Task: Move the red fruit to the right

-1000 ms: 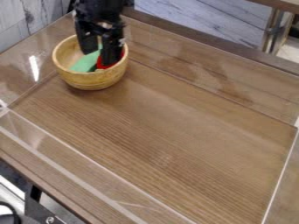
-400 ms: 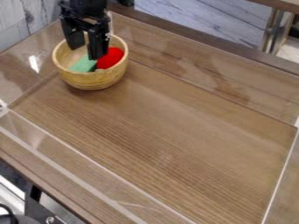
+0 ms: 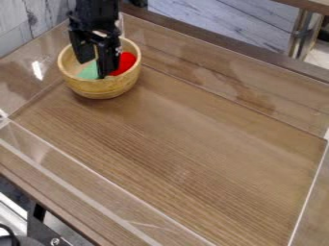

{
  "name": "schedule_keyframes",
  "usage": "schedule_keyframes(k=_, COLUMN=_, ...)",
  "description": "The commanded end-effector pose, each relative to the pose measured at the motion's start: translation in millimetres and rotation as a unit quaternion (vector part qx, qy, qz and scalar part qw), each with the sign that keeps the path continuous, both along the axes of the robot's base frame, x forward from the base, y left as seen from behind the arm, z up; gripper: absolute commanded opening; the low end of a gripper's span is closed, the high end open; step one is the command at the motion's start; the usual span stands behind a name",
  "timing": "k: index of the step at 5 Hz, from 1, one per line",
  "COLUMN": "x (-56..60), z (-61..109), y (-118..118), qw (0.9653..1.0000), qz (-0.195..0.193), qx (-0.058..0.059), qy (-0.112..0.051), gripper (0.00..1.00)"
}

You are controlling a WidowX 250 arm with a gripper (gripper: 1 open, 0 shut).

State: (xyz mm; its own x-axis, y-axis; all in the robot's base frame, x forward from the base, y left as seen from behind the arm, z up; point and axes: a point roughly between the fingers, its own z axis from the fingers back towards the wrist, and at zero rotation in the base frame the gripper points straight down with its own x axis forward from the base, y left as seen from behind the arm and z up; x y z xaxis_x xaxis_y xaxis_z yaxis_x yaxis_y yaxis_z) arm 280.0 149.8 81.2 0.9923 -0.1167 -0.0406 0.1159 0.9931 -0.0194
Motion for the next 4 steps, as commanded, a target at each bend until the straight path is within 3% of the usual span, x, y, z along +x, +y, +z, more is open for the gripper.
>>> schedule_keyframes(k=1, x=15.9, z=29.2, y=5.5, qw=0.9988, qz=0.011, qx=0.021, qy=-0.042, gripper=1.0)
schedule_keyframes(k=2, x=27.8, z=33.0, y=6.9, qw=0.9985, qz=0.018, qx=0.022, qy=-0.048, gripper=1.0)
schedule_keyframes(k=4, x=41.7, z=25.2, y=0.0, qw=0.9976, qz=0.052, qx=0.02, qy=-0.041, gripper=1.0)
